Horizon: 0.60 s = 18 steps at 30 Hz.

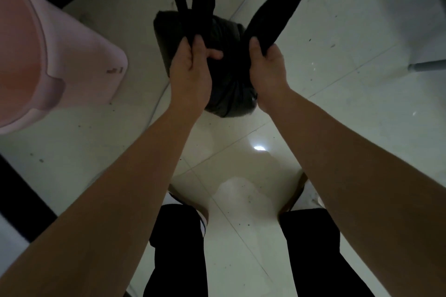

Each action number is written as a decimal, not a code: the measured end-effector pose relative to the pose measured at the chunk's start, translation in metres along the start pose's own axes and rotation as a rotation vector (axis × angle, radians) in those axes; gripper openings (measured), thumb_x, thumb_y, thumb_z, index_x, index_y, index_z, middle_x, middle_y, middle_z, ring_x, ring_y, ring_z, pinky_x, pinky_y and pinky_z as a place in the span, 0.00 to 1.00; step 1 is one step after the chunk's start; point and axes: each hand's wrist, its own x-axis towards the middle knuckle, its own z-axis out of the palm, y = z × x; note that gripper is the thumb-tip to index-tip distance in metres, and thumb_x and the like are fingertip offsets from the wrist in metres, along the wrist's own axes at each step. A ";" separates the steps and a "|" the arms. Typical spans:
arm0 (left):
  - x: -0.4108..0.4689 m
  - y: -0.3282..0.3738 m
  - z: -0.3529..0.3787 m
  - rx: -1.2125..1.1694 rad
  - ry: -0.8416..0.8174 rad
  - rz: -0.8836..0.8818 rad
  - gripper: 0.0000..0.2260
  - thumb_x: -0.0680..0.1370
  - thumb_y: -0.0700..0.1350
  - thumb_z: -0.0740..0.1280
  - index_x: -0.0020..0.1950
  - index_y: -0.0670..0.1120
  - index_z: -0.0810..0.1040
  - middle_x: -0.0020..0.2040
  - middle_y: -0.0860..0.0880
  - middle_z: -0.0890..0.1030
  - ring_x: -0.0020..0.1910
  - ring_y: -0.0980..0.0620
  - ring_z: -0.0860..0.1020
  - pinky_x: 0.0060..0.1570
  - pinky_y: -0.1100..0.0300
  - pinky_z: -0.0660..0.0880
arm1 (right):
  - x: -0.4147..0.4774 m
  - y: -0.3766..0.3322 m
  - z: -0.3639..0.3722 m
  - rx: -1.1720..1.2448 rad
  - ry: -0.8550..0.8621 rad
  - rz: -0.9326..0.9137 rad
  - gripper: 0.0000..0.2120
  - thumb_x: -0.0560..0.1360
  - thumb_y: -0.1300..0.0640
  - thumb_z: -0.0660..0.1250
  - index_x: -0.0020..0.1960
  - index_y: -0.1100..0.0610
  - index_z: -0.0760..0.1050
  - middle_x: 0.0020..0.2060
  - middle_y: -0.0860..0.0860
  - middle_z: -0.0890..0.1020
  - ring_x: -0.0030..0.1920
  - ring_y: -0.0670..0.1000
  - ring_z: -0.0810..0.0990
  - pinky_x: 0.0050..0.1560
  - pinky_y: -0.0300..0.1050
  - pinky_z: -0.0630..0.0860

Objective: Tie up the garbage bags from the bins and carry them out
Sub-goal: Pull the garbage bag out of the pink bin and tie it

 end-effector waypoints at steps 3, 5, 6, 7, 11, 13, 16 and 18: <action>0.001 -0.007 -0.005 -0.096 -0.029 -0.271 0.14 0.86 0.48 0.54 0.43 0.48 0.72 0.35 0.47 0.80 0.41 0.52 0.80 0.53 0.56 0.78 | -0.005 -0.002 -0.004 -0.093 -0.009 0.020 0.18 0.82 0.48 0.59 0.68 0.56 0.69 0.58 0.50 0.79 0.58 0.51 0.78 0.62 0.51 0.76; 0.003 -0.010 -0.007 -0.162 -0.024 -0.418 0.13 0.86 0.47 0.55 0.43 0.46 0.70 0.32 0.49 0.77 0.36 0.53 0.77 0.48 0.56 0.76 | -0.010 -0.001 -0.006 -0.183 -0.080 -0.011 0.20 0.82 0.51 0.57 0.72 0.57 0.64 0.62 0.52 0.75 0.63 0.52 0.74 0.65 0.49 0.71; 0.004 -0.010 -0.005 -0.200 -0.025 -0.477 0.11 0.85 0.46 0.56 0.45 0.45 0.70 0.32 0.50 0.75 0.35 0.53 0.75 0.46 0.54 0.76 | -0.011 0.001 -0.007 -0.234 -0.129 -0.019 0.21 0.82 0.51 0.56 0.73 0.57 0.62 0.63 0.52 0.74 0.63 0.52 0.72 0.65 0.49 0.68; 0.006 -0.009 -0.004 -0.248 -0.025 -0.522 0.07 0.84 0.44 0.57 0.48 0.44 0.70 0.32 0.50 0.73 0.34 0.53 0.74 0.45 0.54 0.76 | -0.011 0.003 -0.010 -0.312 -0.183 -0.045 0.21 0.82 0.51 0.56 0.72 0.57 0.63 0.61 0.52 0.74 0.62 0.52 0.71 0.65 0.50 0.67; 0.007 -0.003 0.000 -0.365 -0.109 -0.585 0.13 0.77 0.32 0.60 0.59 0.45 0.72 0.46 0.46 0.77 0.46 0.48 0.78 0.46 0.53 0.78 | -0.008 0.014 -0.030 -0.825 -0.289 -0.404 0.14 0.79 0.51 0.53 0.54 0.60 0.69 0.46 0.56 0.76 0.47 0.57 0.75 0.52 0.58 0.75; 0.006 -0.007 0.000 -0.280 -0.191 -0.556 0.27 0.75 0.30 0.60 0.72 0.48 0.66 0.60 0.44 0.77 0.57 0.44 0.78 0.53 0.51 0.79 | -0.005 0.020 -0.042 -1.005 -0.347 -0.499 0.13 0.83 0.52 0.52 0.52 0.61 0.69 0.43 0.56 0.73 0.42 0.56 0.74 0.44 0.53 0.73; 0.000 -0.012 -0.001 -0.186 -0.313 -0.495 0.36 0.73 0.29 0.61 0.78 0.53 0.60 0.68 0.45 0.75 0.63 0.43 0.76 0.61 0.46 0.78 | 0.000 0.022 -0.055 -1.129 -0.385 -0.598 0.14 0.85 0.53 0.52 0.53 0.63 0.69 0.42 0.55 0.70 0.40 0.55 0.72 0.41 0.46 0.67; -0.004 -0.012 0.000 -0.157 -0.357 -0.457 0.35 0.74 0.28 0.61 0.76 0.54 0.62 0.66 0.46 0.76 0.62 0.45 0.76 0.61 0.47 0.78 | 0.001 0.022 -0.058 -1.130 -0.364 -0.672 0.13 0.84 0.55 0.53 0.53 0.64 0.70 0.41 0.55 0.70 0.38 0.55 0.73 0.39 0.46 0.67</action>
